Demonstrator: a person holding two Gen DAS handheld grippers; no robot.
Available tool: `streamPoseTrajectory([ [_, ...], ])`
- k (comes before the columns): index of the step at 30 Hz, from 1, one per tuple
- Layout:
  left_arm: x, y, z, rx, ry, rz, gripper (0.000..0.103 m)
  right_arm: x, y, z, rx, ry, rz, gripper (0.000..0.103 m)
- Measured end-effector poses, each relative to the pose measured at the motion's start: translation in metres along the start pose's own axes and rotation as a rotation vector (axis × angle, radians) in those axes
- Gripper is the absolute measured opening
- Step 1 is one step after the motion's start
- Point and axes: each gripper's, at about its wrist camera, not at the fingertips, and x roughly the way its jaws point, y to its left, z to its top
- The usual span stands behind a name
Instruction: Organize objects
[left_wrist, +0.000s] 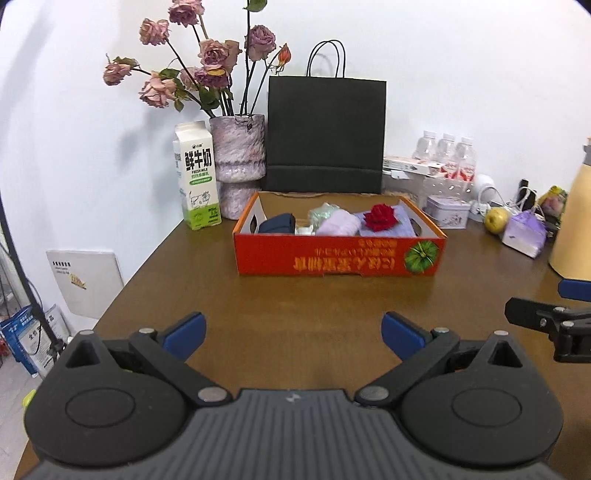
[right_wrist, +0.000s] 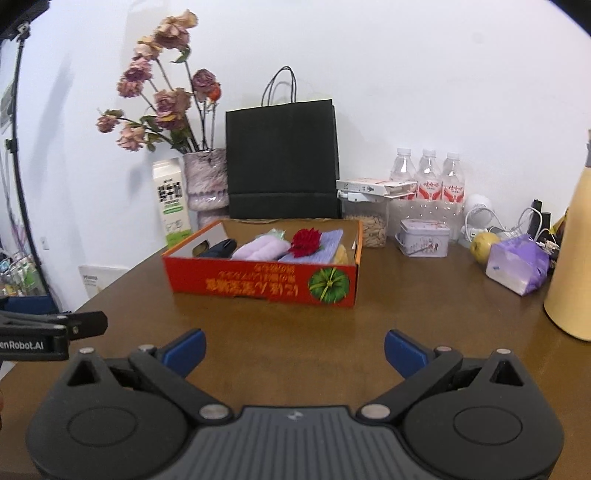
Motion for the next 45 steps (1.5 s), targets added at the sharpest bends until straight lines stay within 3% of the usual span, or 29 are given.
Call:
streamPoseTrajectory([
  [6, -0.027, -0.004, -0.020, 0.009, 0.010, -0.004, 0.103, -0.028, 0.004, -0.016, 0.007, -0.009, 0.013, 0.103],
  [14, -0.034, -0.004, -0.028, -0.004, 0.024, 0.006, 0.103, -0.039, 0.008, -0.019, -0.002, -0.021, 0.017, 0.103],
  [45, -0.033, -0.004, -0.034, -0.014, 0.038, 0.002, 0.103, -0.039, 0.014, -0.019, -0.009, -0.019, 0.013, 0.103],
])
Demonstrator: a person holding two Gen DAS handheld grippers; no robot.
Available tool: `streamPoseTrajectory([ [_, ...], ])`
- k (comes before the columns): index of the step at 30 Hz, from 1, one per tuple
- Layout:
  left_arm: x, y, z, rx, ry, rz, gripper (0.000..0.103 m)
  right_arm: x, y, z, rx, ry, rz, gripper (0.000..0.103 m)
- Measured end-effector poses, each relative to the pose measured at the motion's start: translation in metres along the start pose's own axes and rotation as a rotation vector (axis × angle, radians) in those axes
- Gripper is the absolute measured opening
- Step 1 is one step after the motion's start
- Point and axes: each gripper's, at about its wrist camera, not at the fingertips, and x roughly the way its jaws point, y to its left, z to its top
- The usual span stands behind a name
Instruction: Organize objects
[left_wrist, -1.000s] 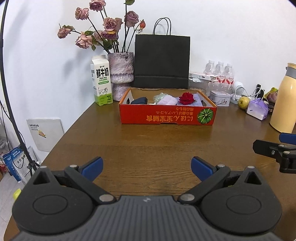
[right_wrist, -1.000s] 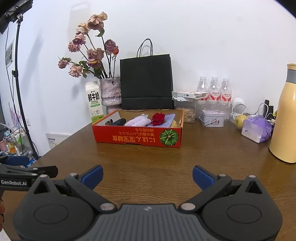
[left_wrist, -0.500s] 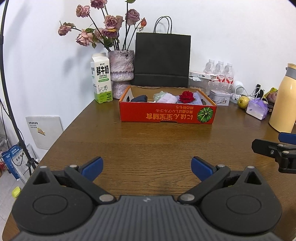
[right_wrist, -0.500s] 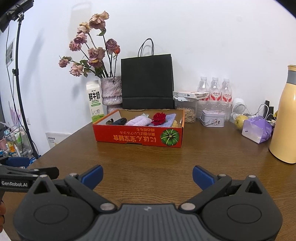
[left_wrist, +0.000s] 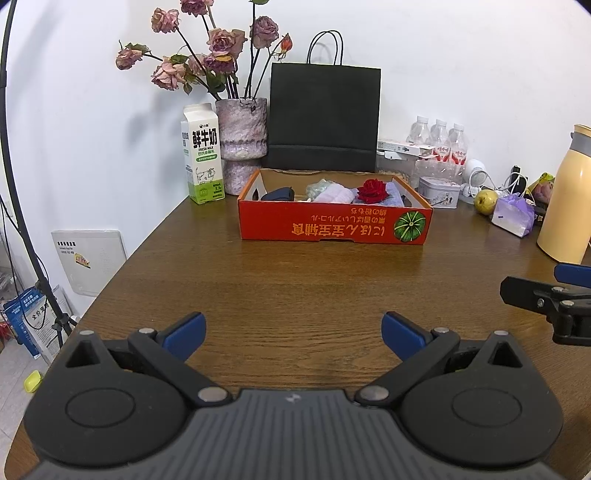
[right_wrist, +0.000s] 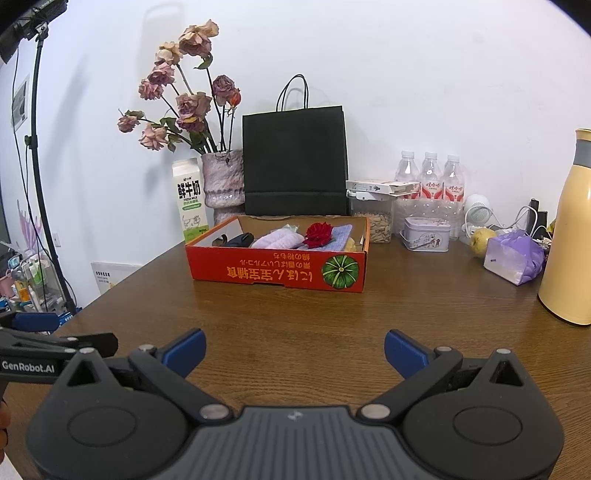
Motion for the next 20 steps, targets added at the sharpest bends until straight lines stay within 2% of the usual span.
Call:
streamPoseTrajectory([
  [20, -0.0023, 0.0015, -0.0013, -0.020, 0.005, -0.017, 0.103, 0.0006, 0.0014, -0.0006, -0.001, 0.001, -0.001, 0.103],
])
